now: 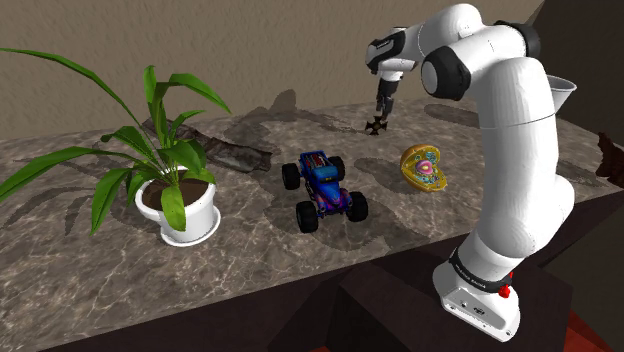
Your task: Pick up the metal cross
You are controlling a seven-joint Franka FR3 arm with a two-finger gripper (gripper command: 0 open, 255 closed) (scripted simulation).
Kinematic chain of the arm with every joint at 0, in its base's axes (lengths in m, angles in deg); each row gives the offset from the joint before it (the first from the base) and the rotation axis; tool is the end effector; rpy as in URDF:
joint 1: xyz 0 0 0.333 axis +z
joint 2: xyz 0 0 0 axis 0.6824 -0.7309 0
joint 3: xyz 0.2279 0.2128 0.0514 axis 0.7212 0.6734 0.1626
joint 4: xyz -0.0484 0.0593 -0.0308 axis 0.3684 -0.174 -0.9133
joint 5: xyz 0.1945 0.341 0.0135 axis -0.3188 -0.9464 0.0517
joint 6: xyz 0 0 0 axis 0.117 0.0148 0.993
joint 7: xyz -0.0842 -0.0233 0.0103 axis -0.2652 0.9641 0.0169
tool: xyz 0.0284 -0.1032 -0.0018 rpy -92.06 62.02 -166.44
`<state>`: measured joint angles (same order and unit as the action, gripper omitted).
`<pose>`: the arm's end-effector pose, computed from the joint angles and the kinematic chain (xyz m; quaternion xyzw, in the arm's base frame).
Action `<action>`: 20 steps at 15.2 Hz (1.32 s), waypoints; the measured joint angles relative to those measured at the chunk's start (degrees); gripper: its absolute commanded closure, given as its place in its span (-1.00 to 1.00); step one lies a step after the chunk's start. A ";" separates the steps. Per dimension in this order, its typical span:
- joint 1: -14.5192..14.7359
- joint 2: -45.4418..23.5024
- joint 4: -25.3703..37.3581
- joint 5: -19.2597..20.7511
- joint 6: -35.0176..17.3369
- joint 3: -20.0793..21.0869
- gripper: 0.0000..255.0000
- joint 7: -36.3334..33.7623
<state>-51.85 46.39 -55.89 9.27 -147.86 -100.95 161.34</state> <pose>0.5705 -0.3953 0.3543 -0.9192 -0.3936 -0.0018 0.0134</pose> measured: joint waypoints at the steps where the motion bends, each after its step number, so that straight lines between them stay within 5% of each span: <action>1: -0.40 -0.78 0.56 -0.31 -0.15 0.24 -1.00 0.31; 6: -0.67 -2.22 -1.01 -1.23 -2.96 0.87 -1.00 1.16; 7: -0.68 -2.39 -1.14 -1.33 -3.24 0.94 1.00 1.19; 20: -0.65 -2.00 -0.60 -1.07 -2.39 0.76 1.00 1.01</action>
<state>-52.50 44.39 -56.49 8.20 -150.25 -100.19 162.35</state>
